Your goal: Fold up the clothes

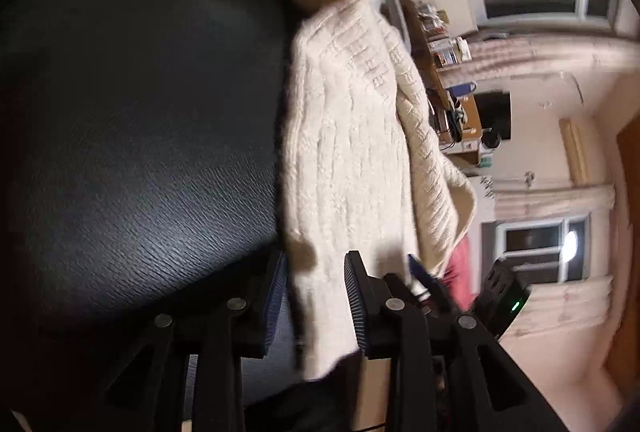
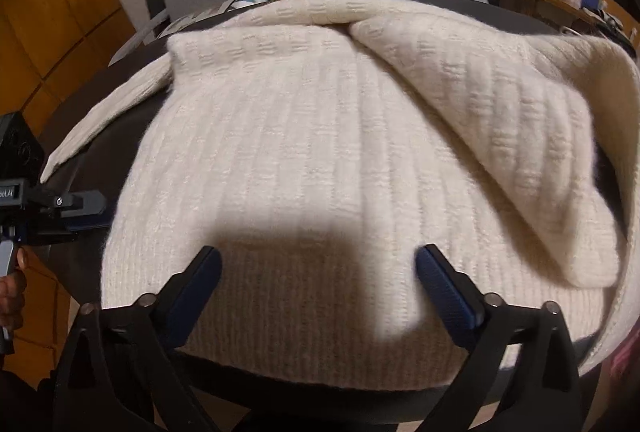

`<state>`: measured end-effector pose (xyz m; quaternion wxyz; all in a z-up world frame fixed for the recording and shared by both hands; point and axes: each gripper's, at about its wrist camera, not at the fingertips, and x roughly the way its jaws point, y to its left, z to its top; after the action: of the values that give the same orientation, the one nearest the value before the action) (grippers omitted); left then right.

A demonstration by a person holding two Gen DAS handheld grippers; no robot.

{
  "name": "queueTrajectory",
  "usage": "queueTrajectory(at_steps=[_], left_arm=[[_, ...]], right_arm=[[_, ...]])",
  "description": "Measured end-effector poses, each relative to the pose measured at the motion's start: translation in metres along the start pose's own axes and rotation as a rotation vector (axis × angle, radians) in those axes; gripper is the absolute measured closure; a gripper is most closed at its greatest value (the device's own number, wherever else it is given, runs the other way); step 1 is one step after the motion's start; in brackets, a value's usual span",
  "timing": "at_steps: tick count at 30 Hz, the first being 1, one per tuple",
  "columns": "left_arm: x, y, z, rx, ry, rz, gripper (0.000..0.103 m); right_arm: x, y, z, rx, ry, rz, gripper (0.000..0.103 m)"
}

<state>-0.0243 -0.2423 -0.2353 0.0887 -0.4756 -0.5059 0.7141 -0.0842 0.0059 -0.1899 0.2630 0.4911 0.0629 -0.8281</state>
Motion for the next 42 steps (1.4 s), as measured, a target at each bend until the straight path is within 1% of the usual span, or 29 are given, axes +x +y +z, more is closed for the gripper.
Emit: queueTrajectory(at_steps=[2,4,5,6,8,9,10,12,13,14,16,19,22,24,29,31,33,35,36,37,38,40,41,42], left_arm=[[0.003,0.002,0.000,-0.047,0.000,-0.018,0.072],[0.007,0.003,-0.001,-0.081,0.001,-0.031,0.072],[0.011,0.000,-0.002,-0.069,0.003,-0.023,0.072],[0.014,-0.003,-0.003,-0.057,0.004,-0.014,0.075],[0.020,-0.010,-0.005,-0.034,0.007,0.003,0.083],[0.023,-0.013,-0.006,-0.017,0.002,0.021,0.098],[0.021,-0.017,-0.005,0.004,-0.016,0.050,0.098],[0.012,-0.023,-0.005,0.038,-0.061,0.068,0.098],[0.002,-0.026,-0.005,0.067,-0.084,0.081,0.098],[-0.005,-0.027,-0.005,0.091,-0.100,0.093,0.098],[-0.016,-0.021,-0.006,0.118,-0.101,0.113,0.098],[-0.029,-0.011,-0.008,0.153,-0.100,0.145,0.098],[-0.024,0.006,-0.008,0.149,-0.086,0.180,0.099],[-0.024,0.006,-0.006,0.147,-0.080,0.175,0.099],[-0.024,0.007,-0.002,0.150,-0.069,0.157,0.098],[-0.027,0.009,-0.001,0.150,-0.077,0.158,0.098],[-0.028,0.009,-0.002,0.160,-0.081,0.164,0.098],[-0.029,0.011,-0.004,0.164,-0.079,0.164,0.098],[-0.029,0.013,-0.004,0.164,-0.076,0.163,0.098],[-0.030,0.014,-0.003,0.162,-0.072,0.164,0.098],[-0.030,0.014,-0.001,0.160,-0.069,0.165,0.098],[-0.032,0.018,0.001,0.138,-0.061,0.156,0.096],[-0.033,0.020,0.003,0.125,-0.054,0.144,0.096],[-0.033,0.021,0.003,0.115,-0.049,0.134,0.096]], right_arm=[[-0.001,0.004,-0.002,-0.016,0.003,0.002,0.001],[-0.006,0.002,-0.006,-0.006,-0.003,0.020,0.001],[-0.008,0.001,-0.007,0.005,-0.007,0.035,0.001],[-0.008,-0.001,-0.007,0.011,-0.008,0.046,0.001],[-0.007,-0.002,-0.008,0.011,-0.009,0.049,0.000],[-0.007,0.000,-0.007,0.009,-0.006,0.034,0.000],[-0.006,0.002,-0.007,0.004,-0.002,0.020,0.000],[-0.006,0.007,-0.004,-0.022,0.028,0.006,0.000],[-0.011,0.007,0.000,-0.015,0.040,0.035,0.000],[-0.020,0.003,0.003,0.015,0.016,0.079,0.001],[-0.036,-0.004,0.009,0.069,-0.028,0.151,0.001],[-0.036,-0.012,0.015,0.080,-0.033,0.091,0.001],[-0.011,-0.005,0.007,0.026,0.012,0.011,0.000],[0.003,0.000,0.002,-0.001,0.036,-0.029,0.000],[-0.017,-0.008,0.012,0.071,-0.004,0.098,0.001],[-0.027,-0.020,0.017,0.088,-0.053,0.106,0.001],[-0.030,-0.040,0.025,0.106,-0.072,0.009,0.001],[-0.027,-0.075,0.039,0.162,-0.081,-0.062,0.002],[-0.023,-0.093,0.046,0.187,-0.079,-0.114,0.002],[-0.012,-0.114,0.056,0.203,-0.052,-0.195,0.002],[-0.001,-0.130,0.063,0.221,-0.026,-0.224,0.002],[0.018,-0.152,0.070,0.226,-0.006,-0.237,0.000],[0.020,-0.151,0.075,0.184,-0.015,-0.265,0.000],[0.024,-0.151,0.080,0.158,0.013,-0.272,0.000]])
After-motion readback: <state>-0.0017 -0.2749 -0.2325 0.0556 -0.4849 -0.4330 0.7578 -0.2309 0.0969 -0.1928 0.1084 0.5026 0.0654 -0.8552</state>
